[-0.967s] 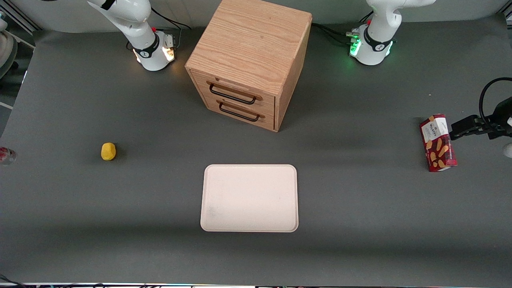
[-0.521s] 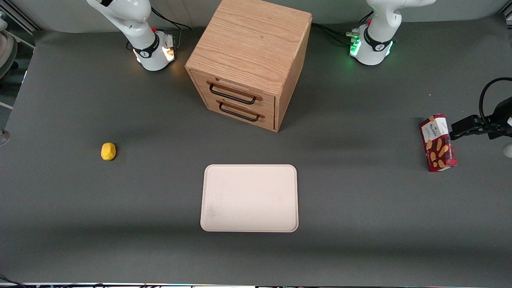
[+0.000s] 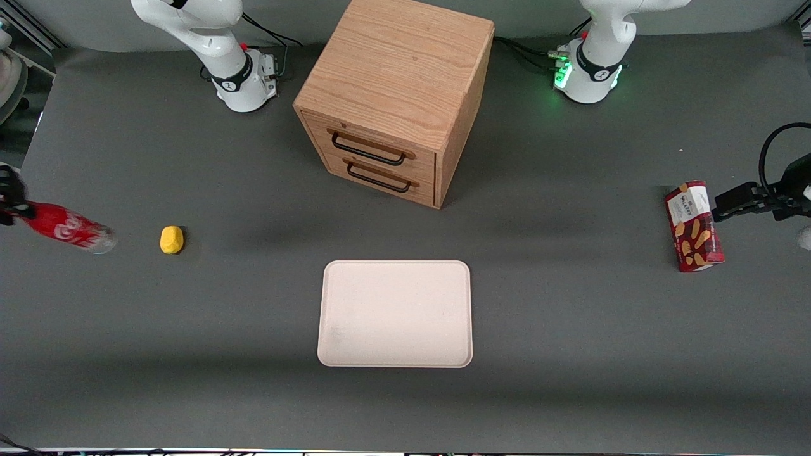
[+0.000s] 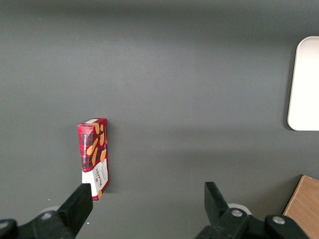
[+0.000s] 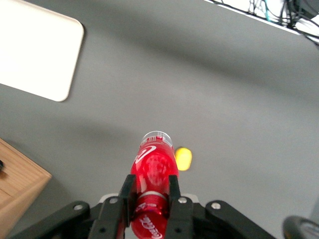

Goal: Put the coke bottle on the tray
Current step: 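Carry the bottle with the right gripper over the white tray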

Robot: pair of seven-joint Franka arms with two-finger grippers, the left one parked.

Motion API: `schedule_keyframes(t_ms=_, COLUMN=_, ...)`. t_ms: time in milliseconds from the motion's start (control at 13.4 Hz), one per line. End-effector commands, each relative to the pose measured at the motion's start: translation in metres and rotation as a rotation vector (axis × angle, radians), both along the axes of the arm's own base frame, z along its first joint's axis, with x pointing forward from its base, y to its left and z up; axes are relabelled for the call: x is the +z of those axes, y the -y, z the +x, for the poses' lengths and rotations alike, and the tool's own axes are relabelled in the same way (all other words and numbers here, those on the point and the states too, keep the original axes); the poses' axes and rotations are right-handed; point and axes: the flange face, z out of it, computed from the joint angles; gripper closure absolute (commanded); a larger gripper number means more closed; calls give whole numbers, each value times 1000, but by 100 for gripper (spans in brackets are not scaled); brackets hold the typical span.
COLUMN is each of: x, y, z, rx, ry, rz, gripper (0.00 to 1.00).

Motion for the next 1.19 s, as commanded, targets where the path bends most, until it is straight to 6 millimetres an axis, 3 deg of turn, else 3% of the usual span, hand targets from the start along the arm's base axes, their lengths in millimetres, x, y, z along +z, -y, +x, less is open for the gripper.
schedule_keyframes(t_ms=0, x=-2, y=-71, z=-2, rx=-99, ry=10, rz=7, gripper=100)
schedule_keyframes(t_ms=298, x=-24, y=-176, z=-4, rx=-261, ry=30, rz=12, gripper=100)
schedule_keyframes(t_ms=595, x=-43, y=-250, z=-10, rx=-396, ry=49, rz=31, gripper=100)
schedule_keyframes(t_ms=819, x=-52, y=-293, z=-18, rx=-478, ry=63, rz=62, gripper=100)
schedule_keyframes(t_ms=1116, x=-71, y=-312, z=-9, rx=-510, ry=70, rz=94, gripper=100)
